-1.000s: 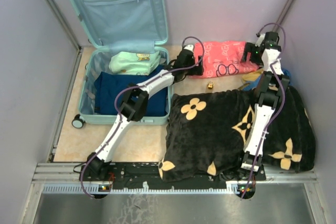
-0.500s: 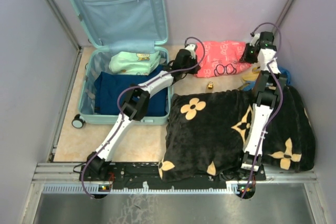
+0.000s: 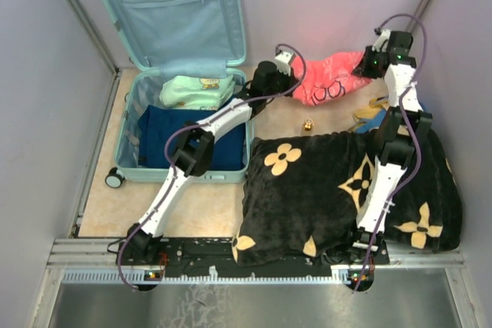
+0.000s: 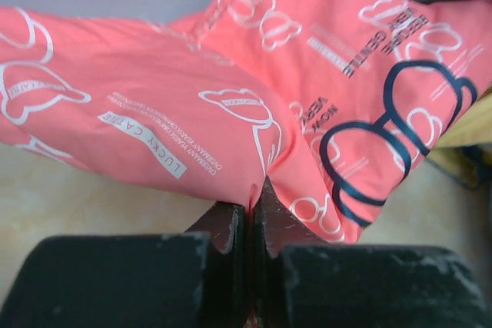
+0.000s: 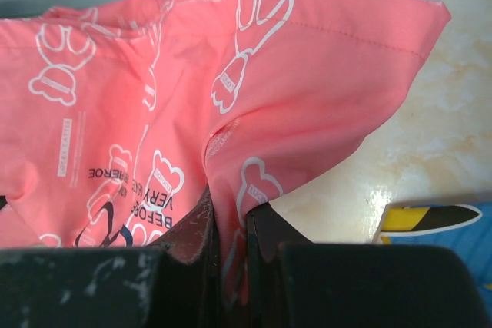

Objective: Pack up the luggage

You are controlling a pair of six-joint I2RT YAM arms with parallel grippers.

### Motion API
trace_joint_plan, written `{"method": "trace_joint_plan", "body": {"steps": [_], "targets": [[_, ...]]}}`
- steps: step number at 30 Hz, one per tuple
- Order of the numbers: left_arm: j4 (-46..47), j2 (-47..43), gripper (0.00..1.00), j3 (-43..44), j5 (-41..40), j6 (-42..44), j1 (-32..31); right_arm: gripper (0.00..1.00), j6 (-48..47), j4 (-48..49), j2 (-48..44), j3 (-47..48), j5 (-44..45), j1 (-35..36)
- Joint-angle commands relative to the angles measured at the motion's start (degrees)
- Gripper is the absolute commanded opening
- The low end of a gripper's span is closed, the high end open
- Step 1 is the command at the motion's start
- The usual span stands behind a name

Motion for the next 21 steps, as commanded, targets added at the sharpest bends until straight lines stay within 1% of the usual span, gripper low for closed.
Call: {"method": "trace_joint_plan", "body": {"steps": [1, 5, 8, 15, 17, 21], "targets": [[9.4, -8.6, 0.0, 0.3, 2.5, 3.9, 0.1, 0.0, 2.0, 5.3, -10.2, -1.2, -1.8, 0.2], [10.7, -11.9, 0.0, -0.7, 3.5, 5.6, 0.2, 0.0, 3.3, 7.2, -15.0, -3.2, -2.0, -0.1], [11.5, -16.0, 0.0, -3.9, 5.0, 6.4, 0.7, 0.0, 4.9, 9.9, -19.0, -5.5, -3.5, 0.0], [12.8, -31.8, 0.0, -20.3, 9.7, 8.6, 4.3, 0.0, 10.9, 17.8, -29.6, -13.5, -6.4, 1.3], [12.6, -36.7, 0.0, -25.4, 11.5, 8.7, 5.8, 0.0, 12.2, 20.3, -32.4, -16.3, -6.7, 2.9], [11.9, -47.1, 0.0, -36.9, 14.8, 9.4, 9.1, 0.0, 12.9, 24.1, -38.5, -21.4, -6.3, 8.4]]}}
